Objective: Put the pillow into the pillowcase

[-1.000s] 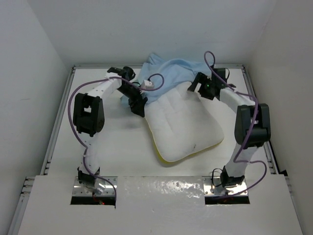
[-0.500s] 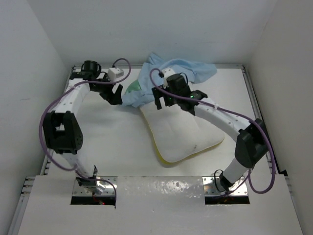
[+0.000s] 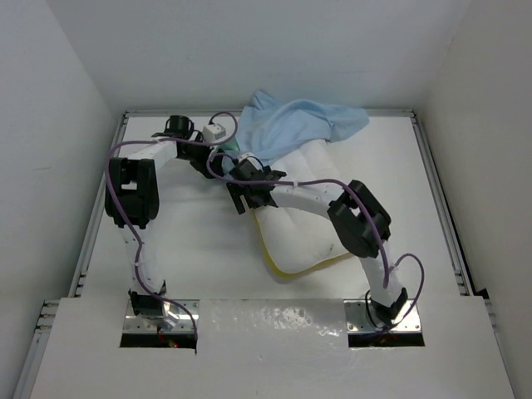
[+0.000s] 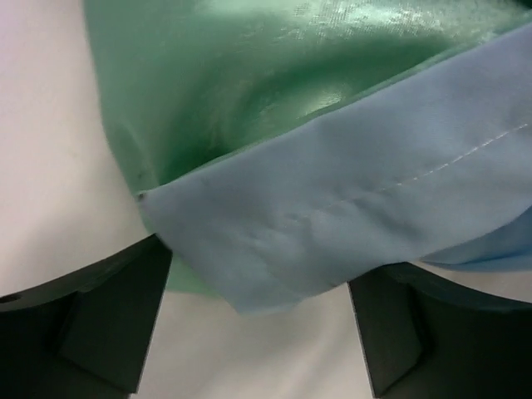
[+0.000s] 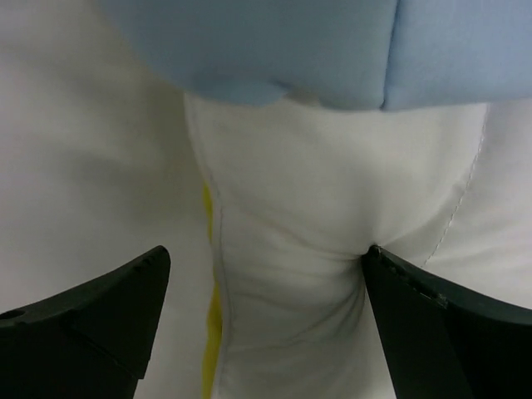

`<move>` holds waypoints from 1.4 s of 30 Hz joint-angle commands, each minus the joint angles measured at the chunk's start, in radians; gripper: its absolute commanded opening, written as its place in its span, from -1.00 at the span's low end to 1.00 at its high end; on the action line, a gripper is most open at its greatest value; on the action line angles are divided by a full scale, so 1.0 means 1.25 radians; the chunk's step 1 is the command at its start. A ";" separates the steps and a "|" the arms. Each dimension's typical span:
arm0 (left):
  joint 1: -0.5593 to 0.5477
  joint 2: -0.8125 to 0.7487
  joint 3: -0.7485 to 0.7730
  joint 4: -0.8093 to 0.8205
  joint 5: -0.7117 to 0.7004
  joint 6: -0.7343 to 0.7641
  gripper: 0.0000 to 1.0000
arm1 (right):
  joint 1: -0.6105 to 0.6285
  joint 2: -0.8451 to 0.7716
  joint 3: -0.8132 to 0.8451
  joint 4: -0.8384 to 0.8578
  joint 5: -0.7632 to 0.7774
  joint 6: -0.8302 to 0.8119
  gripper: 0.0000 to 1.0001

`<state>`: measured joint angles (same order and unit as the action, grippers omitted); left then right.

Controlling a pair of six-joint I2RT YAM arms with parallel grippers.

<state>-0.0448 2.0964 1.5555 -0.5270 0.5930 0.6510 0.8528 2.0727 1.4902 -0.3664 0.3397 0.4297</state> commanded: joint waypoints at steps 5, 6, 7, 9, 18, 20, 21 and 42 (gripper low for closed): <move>-0.001 0.047 0.015 0.123 0.165 -0.048 -0.73 | -0.062 0.082 0.032 0.014 -0.033 0.147 -0.55; -0.001 0.058 0.022 0.128 0.167 -0.063 -1.00 | -0.071 0.071 0.016 0.034 -0.047 0.160 -1.00; 0.001 0.059 0.023 0.142 0.171 -0.082 -1.00 | -0.080 0.041 0.003 0.054 -0.067 0.172 -1.00; 0.015 0.057 0.035 0.137 0.213 -0.116 -1.00 | -0.108 0.006 -0.009 0.104 -0.124 0.187 -1.00; 0.035 -0.069 0.117 -0.022 0.371 -0.153 -1.00 | -0.245 -0.276 -0.099 0.492 -0.078 0.378 -1.00; 0.032 -0.074 0.157 -0.074 0.419 -0.125 -1.00 | -0.247 -0.306 -0.100 0.519 -0.040 0.374 -1.00; 0.030 -0.077 0.168 -0.129 0.431 -0.088 -1.00 | -0.247 -0.312 -0.101 0.543 -0.008 0.373 -1.00; -0.172 -0.168 0.156 -0.634 0.623 0.368 -0.97 | -0.177 0.083 0.152 0.407 -0.070 0.374 -1.00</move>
<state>-0.2317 2.0251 1.7679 -1.2137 1.2667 1.0904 0.6224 2.1700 1.6989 0.0742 0.3218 0.8875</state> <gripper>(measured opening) 0.018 0.057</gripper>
